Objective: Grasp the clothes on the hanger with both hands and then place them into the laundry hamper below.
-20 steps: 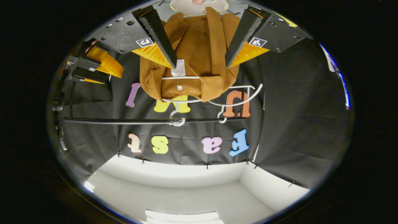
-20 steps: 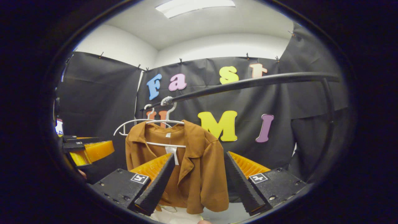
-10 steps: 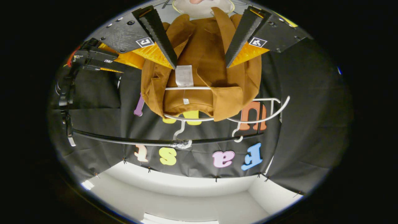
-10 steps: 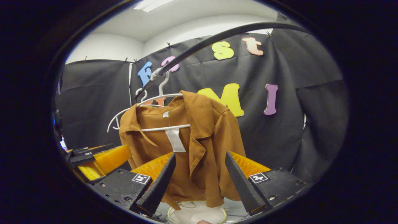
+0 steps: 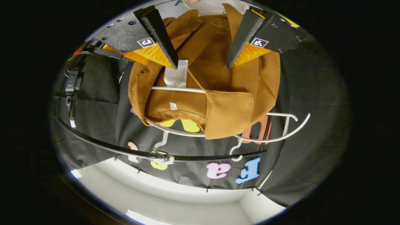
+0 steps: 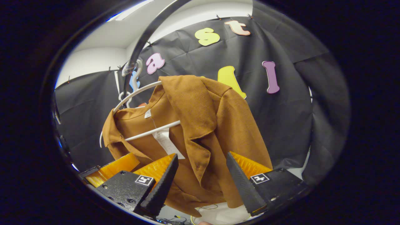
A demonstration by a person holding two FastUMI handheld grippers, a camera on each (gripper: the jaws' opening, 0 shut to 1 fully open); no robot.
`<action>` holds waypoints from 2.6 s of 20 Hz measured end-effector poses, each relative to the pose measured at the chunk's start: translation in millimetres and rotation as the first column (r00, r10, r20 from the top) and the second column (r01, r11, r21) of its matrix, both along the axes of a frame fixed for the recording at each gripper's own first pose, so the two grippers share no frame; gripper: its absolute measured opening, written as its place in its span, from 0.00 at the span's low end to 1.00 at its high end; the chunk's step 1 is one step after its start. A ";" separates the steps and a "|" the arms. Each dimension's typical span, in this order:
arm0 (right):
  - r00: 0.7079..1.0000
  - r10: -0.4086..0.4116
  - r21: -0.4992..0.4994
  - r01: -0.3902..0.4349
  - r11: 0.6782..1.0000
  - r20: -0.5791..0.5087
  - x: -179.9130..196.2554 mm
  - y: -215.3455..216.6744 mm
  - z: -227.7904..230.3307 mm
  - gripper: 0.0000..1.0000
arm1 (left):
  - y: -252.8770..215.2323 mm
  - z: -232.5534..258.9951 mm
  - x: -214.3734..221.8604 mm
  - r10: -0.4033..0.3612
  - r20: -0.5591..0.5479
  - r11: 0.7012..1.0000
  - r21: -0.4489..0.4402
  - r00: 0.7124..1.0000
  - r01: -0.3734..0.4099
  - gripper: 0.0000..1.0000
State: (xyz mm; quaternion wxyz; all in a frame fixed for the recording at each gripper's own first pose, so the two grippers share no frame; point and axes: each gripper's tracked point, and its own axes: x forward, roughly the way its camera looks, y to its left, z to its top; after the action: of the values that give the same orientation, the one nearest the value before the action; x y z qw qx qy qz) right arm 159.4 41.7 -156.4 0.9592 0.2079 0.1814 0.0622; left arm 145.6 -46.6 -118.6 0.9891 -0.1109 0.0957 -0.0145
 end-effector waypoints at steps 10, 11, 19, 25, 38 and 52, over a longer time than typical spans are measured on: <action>0.999 -0.034 0.157 0.035 0.987 -0.009 44.4 6.1 1.0 0.97 | 18.4 -8.1 40.2 0.104 -0.014 0.992 -0.076 0.995 -0.104 1.00; 0.999 -0.041 0.163 0.041 0.986 -0.005 47.1 6.0 2.1 0.98 | 19.9 -8.5 43.4 0.115 -0.012 0.991 -0.072 0.993 -0.115 1.00; 0.998 -0.056 0.145 0.054 0.988 0.007 52.9 0.3 1.1 0.80 | 28.5 -13.0 60.9 0.161 -0.001 0.986 -0.052 0.987 -0.161 0.82; 0.995 -0.096 0.117 0.091 0.989 0.038 45.5 -17.2 5.7 0.47 | 30.9 -12.8 56.4 0.135 -0.008 0.989 -0.066 0.991 -0.135 0.59; 0.973 -0.214 0.065 0.209 0.976 0.082 19.3 -68.8 17.1 0.25 | 60.5 -1.9 22.0 0.147 -0.013 0.984 -0.099 0.989 -0.148 0.02; 0.979 -0.203 0.291 0.186 0.939 0.030 19.2 -83.1 29.2 0.11 | 102.7 52.3 -1.2 0.110 0.060 0.970 -0.223 0.992 -0.094 0.00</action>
State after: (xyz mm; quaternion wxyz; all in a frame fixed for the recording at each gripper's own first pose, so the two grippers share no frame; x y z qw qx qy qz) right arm 178.5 -41.4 -127.2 0.9253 0.3594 0.1206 -0.0010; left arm 144.4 56.1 -66.3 0.9730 -0.2236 0.0522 0.0220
